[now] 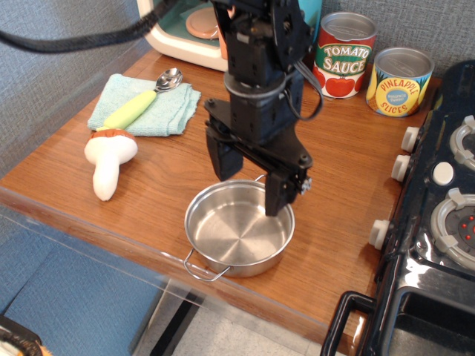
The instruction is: Move the pan to the front edge of the table
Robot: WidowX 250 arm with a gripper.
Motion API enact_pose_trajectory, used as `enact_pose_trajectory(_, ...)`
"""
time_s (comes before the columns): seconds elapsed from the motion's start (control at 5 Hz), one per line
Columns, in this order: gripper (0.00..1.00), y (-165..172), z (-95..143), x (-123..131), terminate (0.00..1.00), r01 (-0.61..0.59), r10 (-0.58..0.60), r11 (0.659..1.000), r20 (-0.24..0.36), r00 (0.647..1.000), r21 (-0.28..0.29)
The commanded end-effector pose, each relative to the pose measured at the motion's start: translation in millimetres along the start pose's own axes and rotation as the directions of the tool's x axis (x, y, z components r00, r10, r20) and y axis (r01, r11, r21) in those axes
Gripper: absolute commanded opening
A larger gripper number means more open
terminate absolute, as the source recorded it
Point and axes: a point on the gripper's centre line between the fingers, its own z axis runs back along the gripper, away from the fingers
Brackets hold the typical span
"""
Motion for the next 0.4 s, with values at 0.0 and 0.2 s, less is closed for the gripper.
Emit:
enact_pose_trajectory(0.0,1.0,7.2,8.9,1.0,0.0,-0.006,0.006,1.0,0.043,0.999,0.01)
enact_pose_trajectory(0.2,1.0,7.2,8.9,1.0,1.0,-0.006,0.006,1.0,0.043,0.999,0.01)
